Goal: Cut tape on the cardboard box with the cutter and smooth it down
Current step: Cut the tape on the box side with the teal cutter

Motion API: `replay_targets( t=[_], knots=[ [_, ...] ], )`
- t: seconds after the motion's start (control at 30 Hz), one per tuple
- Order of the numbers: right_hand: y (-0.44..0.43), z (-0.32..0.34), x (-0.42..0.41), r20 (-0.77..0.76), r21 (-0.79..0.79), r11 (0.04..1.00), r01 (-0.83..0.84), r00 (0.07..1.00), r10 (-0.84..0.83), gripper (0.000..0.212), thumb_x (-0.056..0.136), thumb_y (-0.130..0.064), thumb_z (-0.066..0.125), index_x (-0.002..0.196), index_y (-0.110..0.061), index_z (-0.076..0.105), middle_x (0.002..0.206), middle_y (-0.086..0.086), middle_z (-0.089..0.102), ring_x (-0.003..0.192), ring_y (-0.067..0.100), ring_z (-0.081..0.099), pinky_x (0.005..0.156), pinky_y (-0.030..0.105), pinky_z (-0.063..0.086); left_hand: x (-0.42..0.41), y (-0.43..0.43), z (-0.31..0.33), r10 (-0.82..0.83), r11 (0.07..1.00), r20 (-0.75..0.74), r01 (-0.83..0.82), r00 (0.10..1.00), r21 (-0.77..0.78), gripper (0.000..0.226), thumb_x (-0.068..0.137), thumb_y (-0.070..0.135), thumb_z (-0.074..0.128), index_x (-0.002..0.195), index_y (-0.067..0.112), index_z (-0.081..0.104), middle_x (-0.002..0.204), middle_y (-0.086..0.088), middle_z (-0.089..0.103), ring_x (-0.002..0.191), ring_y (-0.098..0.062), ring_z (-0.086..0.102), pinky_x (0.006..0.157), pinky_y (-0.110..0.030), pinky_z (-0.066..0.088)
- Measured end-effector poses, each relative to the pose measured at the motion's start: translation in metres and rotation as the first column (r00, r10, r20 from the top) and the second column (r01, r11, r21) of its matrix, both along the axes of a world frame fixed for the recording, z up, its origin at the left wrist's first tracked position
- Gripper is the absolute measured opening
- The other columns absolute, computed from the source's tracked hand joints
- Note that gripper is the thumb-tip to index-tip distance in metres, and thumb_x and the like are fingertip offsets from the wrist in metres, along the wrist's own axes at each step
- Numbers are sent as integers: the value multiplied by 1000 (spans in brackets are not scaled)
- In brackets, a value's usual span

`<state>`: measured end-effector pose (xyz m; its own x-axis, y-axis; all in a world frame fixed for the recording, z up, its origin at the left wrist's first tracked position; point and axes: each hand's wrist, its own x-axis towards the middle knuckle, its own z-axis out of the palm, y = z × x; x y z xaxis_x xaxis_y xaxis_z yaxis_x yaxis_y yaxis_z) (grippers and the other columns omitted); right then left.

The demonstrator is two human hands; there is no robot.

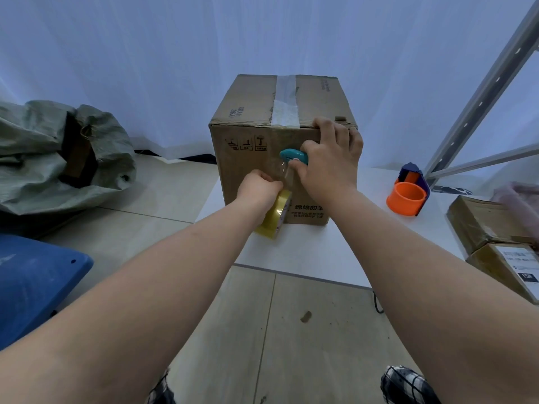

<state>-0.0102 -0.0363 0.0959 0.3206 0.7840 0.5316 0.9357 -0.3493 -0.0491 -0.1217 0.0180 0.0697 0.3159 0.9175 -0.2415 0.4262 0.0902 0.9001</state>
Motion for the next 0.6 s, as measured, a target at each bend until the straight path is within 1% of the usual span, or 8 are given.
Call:
replay_targets(
  t=[0.13, 0.23, 0.33, 0.4, 0.43, 0.5, 0.57, 0.6],
  knots=[
    [-4, 8, -3, 2, -89, 996, 28, 1000, -28, 34, 83, -46, 60, 103, -19, 68, 144, 4, 30, 135, 29, 23, 113, 48, 11, 1, -3, 2, 13, 1000, 5, -13, 1000, -15, 18, 88, 28, 61, 98, 18, 50, 86, -1, 52, 69, -15, 46, 55, -25, 34],
    [-7, 16, -2, 29, -150, 987, 48, 999, -44, 34, 84, -44, 61, 106, -18, 68, 146, 5, 31, 135, 29, 24, 113, 47, 14, 3, -7, 1, 33, 999, 4, -33, 999, -4, 17, 89, 28, 59, 98, 17, 49, 96, -5, 55, 82, -23, 51, 70, -31, 39],
    [-6, 19, -2, 26, -149, 987, 65, 998, -62, 34, 85, -44, 59, 106, -19, 68, 145, 5, 34, 133, 31, 27, 110, 46, 18, 3, -12, 0, 46, 999, -10, -46, 999, 10, 18, 92, 30, 56, 99, 16, 48, 97, -6, 55, 88, -26, 52, 76, -34, 42],
    [-4, 17, -3, 14, -142, 988, 67, 998, -66, 33, 86, -43, 59, 107, -19, 68, 145, 4, 35, 134, 31, 27, 111, 46, 17, 3, -15, -2, 63, 998, -4, -63, 998, 20, 21, 93, 31, 54, 103, 14, 48, 98, -6, 54, 90, -27, 53, 79, -35, 43],
    [-3, 17, -3, 6, -135, 989, 66, 998, -66, 33, 86, -43, 59, 107, -19, 68, 145, 4, 35, 134, 30, 26, 112, 46, 16, 4, -16, -3, 70, 997, 8, -70, 998, 27, 21, 94, 31, 53, 104, 13, 47, 97, -5, 53, 90, -27, 53, 79, -34, 43],
    [-1, 16, -2, -16, -130, 990, 56, 998, -58, 33, 85, -43, 60, 106, -19, 68, 146, 4, 33, 136, 30, 24, 113, 45, 13, 4, -19, -3, 70, 997, 48, -71, 996, 30, 19, 95, 31, 51, 103, 15, 45, 95, -3, 51, 84, -22, 51, 73, -33, 40],
    [-2, 16, -1, -80, -129, 992, 14, 996, -25, 32, 84, -44, 61, 105, -21, 68, 148, 4, 31, 138, 29, 21, 115, 46, 9, 1, -22, -4, 55, 998, 91, -56, 994, 8, 17, 96, 33, 49, 102, 18, 43, 91, -1, 50, 77, -17, 48, 66, -30, 37],
    [-5, 16, 0, -121, -103, 995, -17, 993, 4, 31, 84, -43, 61, 105, -21, 68, 147, 4, 32, 138, 29, 21, 115, 46, 9, 0, -22, -4, 52, 999, 110, -51, 993, -11, 16, 97, 33, 47, 102, 19, 43, 89, 0, 49, 74, -14, 47, 62, -28, 36]
  ],
)
